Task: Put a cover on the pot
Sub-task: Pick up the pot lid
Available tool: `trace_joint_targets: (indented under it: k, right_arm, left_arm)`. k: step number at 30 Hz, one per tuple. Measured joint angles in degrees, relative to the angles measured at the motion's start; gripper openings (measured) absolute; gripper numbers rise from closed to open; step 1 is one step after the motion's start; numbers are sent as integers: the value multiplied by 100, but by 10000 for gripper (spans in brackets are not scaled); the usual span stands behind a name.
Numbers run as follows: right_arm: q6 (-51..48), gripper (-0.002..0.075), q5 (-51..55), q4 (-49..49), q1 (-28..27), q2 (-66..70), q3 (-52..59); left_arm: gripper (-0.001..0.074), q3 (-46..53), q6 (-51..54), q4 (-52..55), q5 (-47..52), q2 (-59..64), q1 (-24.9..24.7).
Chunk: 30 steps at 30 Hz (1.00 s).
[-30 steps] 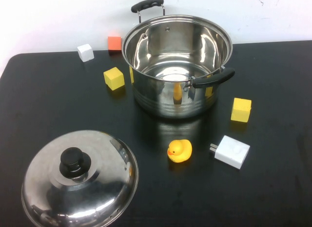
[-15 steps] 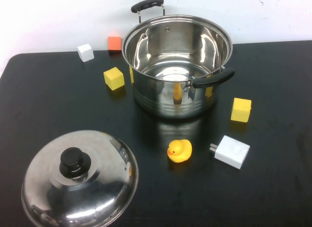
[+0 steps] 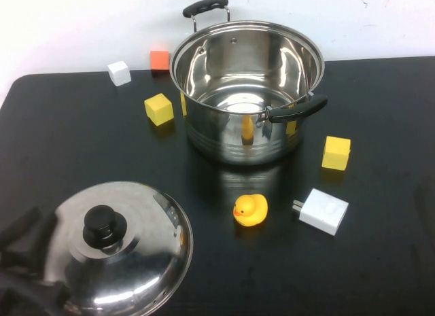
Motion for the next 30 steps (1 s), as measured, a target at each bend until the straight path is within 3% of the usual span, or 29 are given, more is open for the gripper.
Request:
trace_joint_targets:
  k: [5,9,19,21,25,30]
  right_arm:
    - [0,-2,0,0,0,0,0]
    - [10,-2,0,0,0,0,0]
    - [9,-2,0,0,0,0,0]
    - [9,-2,0,-9,0,0,0]
    - [9,-2,0,-9,0,0,0]
    - [9,-2,0,-9,0,0,0]
  left_arm:
    - [465,-327,-267,775,-637,1147,0]
    - [542,-595,-290,944,-943,1981,0]
    - [540,-847,-177,1110,-1027,3100,0]
    - [496,-856,-154,1102,-1002,3170,0]
    - [314,-929,-117,1089,-962,3233,0]
    - [319,-1081,-305,1116,-806,3252,0]
